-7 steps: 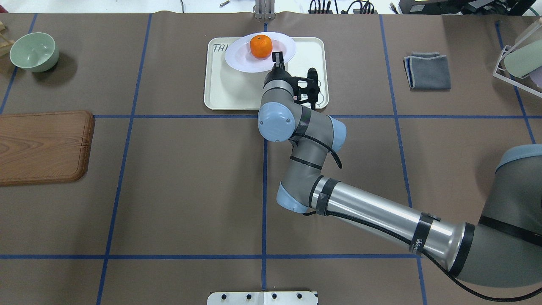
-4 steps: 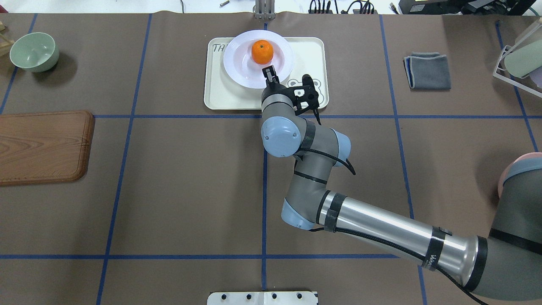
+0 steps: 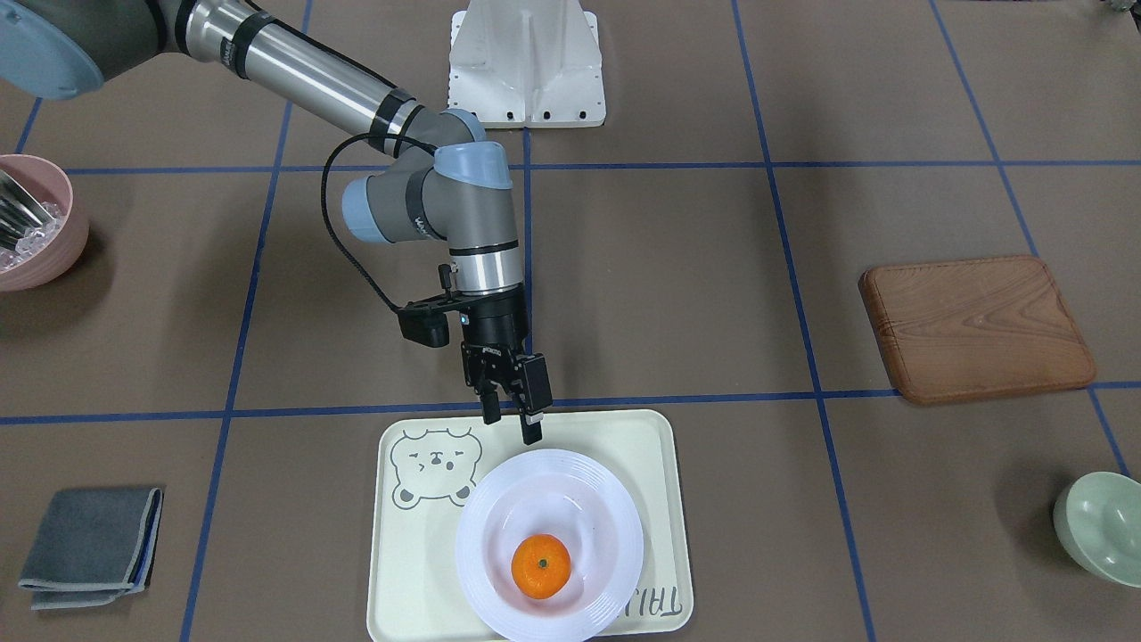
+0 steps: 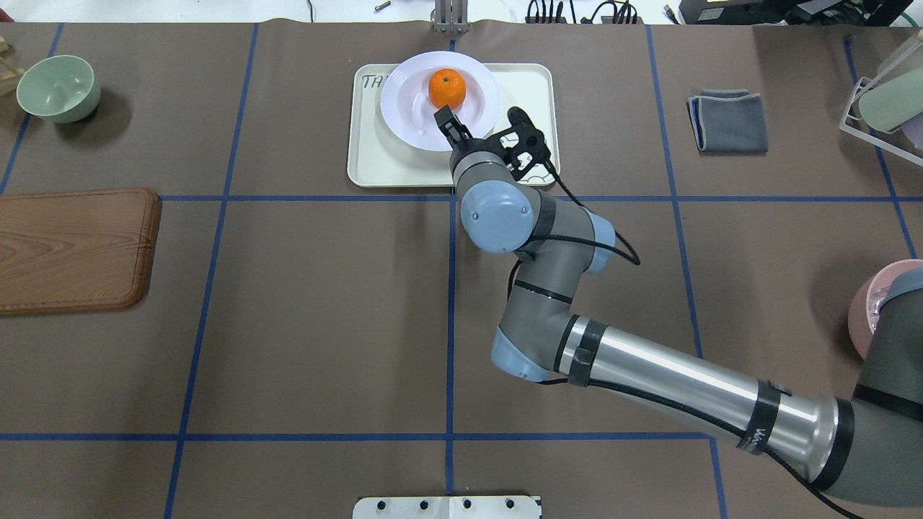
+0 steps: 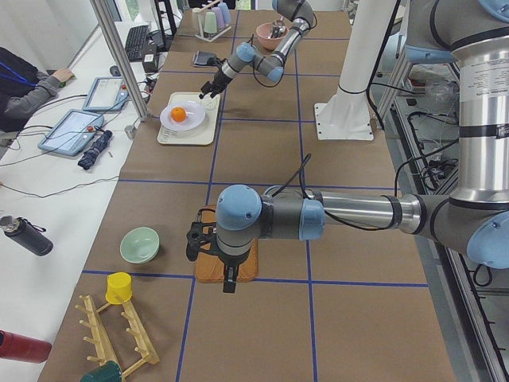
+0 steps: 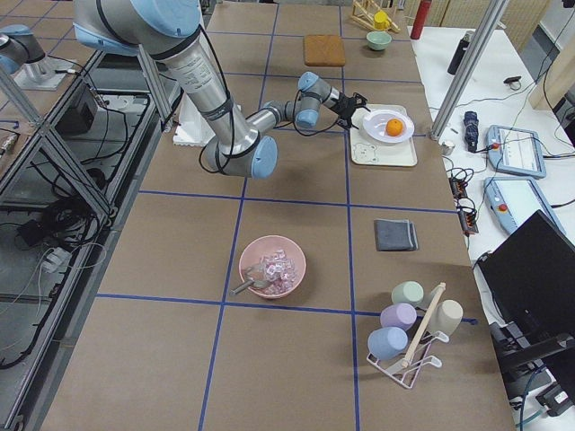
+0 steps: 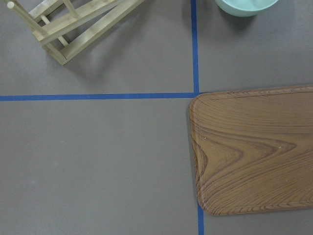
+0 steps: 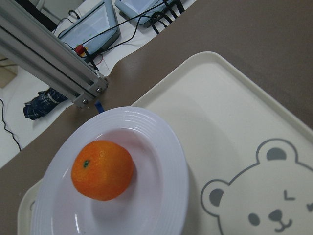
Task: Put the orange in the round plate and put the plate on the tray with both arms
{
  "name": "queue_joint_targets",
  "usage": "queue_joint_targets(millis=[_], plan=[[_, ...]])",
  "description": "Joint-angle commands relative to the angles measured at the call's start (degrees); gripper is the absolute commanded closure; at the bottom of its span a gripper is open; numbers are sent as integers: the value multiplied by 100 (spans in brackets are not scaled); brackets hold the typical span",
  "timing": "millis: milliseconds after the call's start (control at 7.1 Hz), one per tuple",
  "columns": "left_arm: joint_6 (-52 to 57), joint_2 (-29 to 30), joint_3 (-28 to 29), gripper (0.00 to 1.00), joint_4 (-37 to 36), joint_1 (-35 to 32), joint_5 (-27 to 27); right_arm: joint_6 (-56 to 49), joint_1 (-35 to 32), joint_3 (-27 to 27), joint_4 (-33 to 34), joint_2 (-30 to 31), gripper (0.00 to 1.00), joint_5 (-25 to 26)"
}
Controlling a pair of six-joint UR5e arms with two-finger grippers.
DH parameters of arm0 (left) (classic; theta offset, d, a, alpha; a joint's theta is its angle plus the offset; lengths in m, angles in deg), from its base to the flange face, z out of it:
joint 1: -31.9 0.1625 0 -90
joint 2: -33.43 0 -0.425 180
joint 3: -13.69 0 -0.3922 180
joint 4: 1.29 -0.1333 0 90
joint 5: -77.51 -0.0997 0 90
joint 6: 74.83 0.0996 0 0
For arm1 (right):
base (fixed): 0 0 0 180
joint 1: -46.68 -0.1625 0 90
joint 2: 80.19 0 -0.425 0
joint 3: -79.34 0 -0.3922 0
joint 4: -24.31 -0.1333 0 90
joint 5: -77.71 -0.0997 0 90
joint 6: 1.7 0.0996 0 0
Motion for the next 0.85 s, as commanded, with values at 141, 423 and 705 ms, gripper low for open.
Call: queue_joint_targets(millis=[141,423,705], plan=[[-477,173,10,2,83,621,-20,-2805,-1303,-1391,1304,947,0,-2384],[-416,59,36,2,242,668,-11,-4674,-2349,-1858,2077,1545,0,-3554],[-415,58,10,2,251,668,-2,-6619,-3281,-1860,2318,2317,0,-4277]])
